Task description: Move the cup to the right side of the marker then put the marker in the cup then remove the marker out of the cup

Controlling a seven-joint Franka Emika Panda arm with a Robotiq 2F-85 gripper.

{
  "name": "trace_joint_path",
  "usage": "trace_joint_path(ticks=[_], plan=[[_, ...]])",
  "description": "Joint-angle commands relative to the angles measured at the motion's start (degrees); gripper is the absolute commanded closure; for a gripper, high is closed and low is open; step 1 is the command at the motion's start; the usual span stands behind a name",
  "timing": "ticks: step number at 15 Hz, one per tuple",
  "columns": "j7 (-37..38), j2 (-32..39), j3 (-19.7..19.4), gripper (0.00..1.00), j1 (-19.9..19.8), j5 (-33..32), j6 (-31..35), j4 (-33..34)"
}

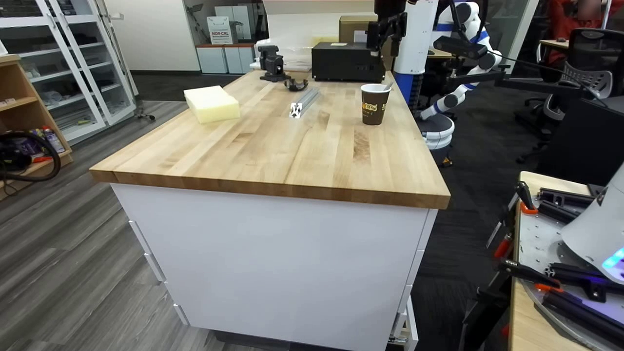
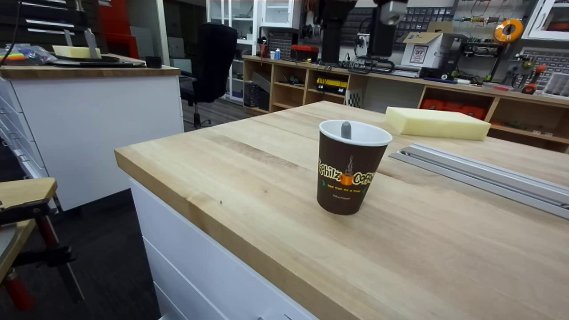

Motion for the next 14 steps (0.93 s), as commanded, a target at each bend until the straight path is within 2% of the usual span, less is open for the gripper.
trace_joint_path(ticks=[1,5,9,14], plan=[[2.47,-6.74,-0.06,0.0,0.05,-0.97,2.32,-7.95],[2.5,-9.26,0.19,0.0,-0.04,-1.02,8.41,-12.73],[2.47,-7.57,0.63,0.0,0.09,-1.42,14.47,-14.33],[4.52,-4.81,0.66,0.0,-0.3,-5.2,16.64,-14.04]])
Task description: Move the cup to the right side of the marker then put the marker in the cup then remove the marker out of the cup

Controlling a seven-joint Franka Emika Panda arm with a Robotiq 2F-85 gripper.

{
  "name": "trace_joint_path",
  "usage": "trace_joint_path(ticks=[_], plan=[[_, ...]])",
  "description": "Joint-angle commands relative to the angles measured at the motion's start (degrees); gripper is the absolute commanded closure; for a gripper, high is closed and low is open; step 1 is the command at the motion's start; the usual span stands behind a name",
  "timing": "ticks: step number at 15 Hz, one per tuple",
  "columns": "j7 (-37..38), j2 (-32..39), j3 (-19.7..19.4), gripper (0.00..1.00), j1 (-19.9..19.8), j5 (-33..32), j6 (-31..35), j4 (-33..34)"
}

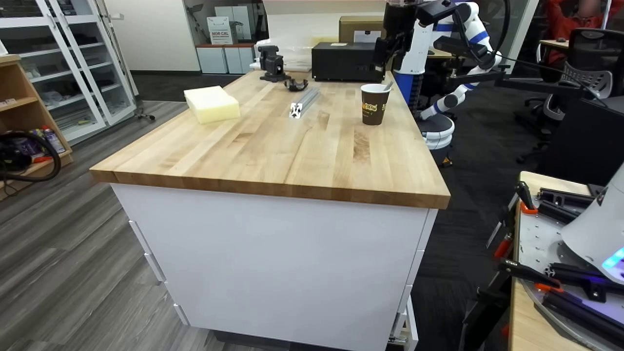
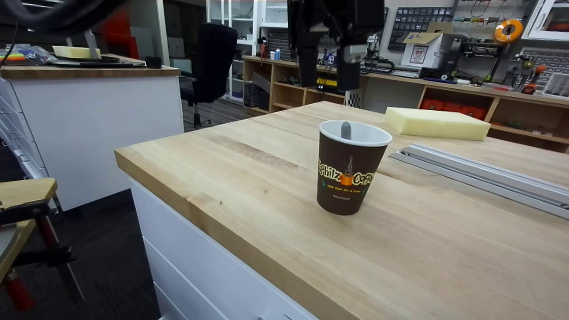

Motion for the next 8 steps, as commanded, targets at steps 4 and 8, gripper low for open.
trace_joint_path(ticks=[4,8], plan=[[3.35,1.54,-0.32,0.0,-0.44,-2.88,1.59,-0.6],[2.71,0.87,-1.14,0.0,-1.0,-0.94,2.25,-1.85]])
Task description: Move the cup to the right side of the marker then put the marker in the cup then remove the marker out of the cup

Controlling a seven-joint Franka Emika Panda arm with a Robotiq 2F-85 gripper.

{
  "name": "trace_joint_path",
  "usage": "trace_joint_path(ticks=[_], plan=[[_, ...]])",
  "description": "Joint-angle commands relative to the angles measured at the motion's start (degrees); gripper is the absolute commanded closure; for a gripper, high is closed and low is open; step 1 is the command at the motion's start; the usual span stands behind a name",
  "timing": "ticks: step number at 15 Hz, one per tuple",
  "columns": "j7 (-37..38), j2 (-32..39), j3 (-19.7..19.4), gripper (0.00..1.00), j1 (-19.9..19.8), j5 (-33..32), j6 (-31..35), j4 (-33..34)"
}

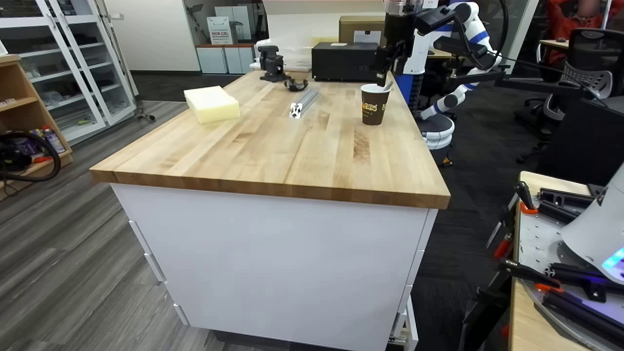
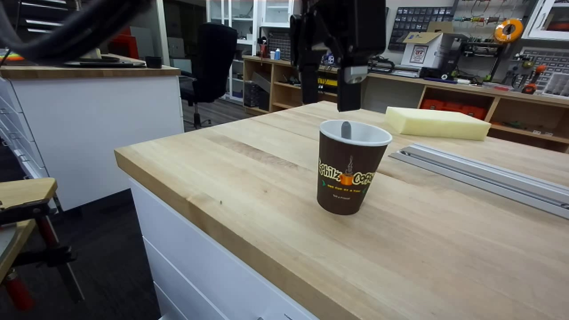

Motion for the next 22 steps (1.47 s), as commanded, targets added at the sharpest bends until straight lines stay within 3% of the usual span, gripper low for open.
trace_joint_path(ticks=[1,3,4,6,9,10,11,14,15,16,22], plan=[[0.72,-1.03,-0.82,0.0,-0.75,0.95,1.94,-1.9],[0.7,-1.22,-1.19,0.0,-1.07,1.3,1.98,-2.4],[0.63,-1.18,-1.34,0.25,-1.18,1.4,2.1,-2.69],[0.58,-1.05,-1.58,0.33,-1.23,1.69,2.39,-3.11],[0.42,-0.93,-1.61,0.55,-1.2,2.32,2.75,-3.37],[0.23,-0.77,-1.59,0.15,-1.17,2.56,2.66,-3.05],[0.2,-0.8,-1.58,0.2,-1.16,2.66,2.69,-3.04],[0.17,-0.85,-1.58,0.02,-1.18,2.65,2.52,-2.61],[0.13,-0.81,-1.58,0.02,-1.19,2.64,2.52,-2.51],[0.04,-0.61,-1.63,0.23,-1.23,2.62,2.42,-2.21],[-0.89,0.92,-1.91,0.63,-1.5,3.9,2.43,-0.5]])
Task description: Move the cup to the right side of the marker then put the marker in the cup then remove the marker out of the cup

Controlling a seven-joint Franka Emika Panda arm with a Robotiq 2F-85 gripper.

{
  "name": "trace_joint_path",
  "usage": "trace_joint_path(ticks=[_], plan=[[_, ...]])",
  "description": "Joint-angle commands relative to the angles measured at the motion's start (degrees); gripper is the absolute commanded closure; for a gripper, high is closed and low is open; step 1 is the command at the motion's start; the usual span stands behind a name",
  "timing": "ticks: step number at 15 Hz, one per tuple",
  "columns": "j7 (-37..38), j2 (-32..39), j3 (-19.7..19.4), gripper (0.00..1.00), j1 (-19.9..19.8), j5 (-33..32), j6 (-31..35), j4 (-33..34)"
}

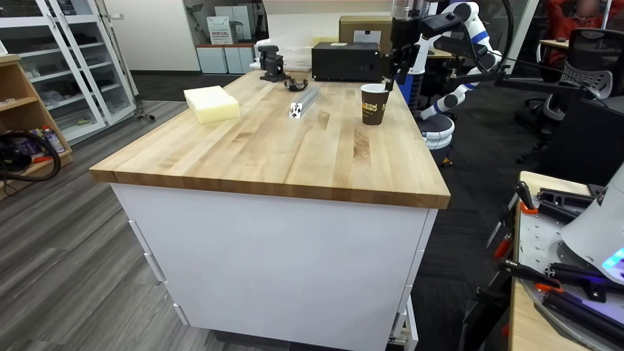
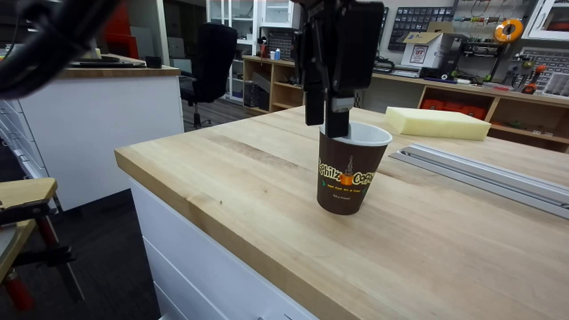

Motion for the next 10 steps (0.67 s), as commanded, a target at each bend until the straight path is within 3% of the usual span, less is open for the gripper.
trace_joint_path(ticks=[1,2,3,4,5,6,8,10], plan=[[-0.91,1.08,-0.41,0.69,-0.53,1.45,1.0,1.42],[-0.93,1.33,-0.43,0.64,-0.61,1.5,0.77,1.9],[-0.97,1.51,-0.46,0.5,-0.66,1.53,0.75,2.18],[-1.05,1.88,-0.51,0.47,-0.7,1.6,0.55,2.74],[-1.21,2.23,-0.58,0.52,-0.72,1.72,0.58,3.16],[-1.35,2.69,-0.66,0.81,-0.72,1.89,0.52,3.66],[-1.61,3.44,-0.78,0.79,-0.74,2.26,0.57,4.38],[-1.82,4.15,-0.86,0.92,-0.76,2.67,0.54,5.1]])
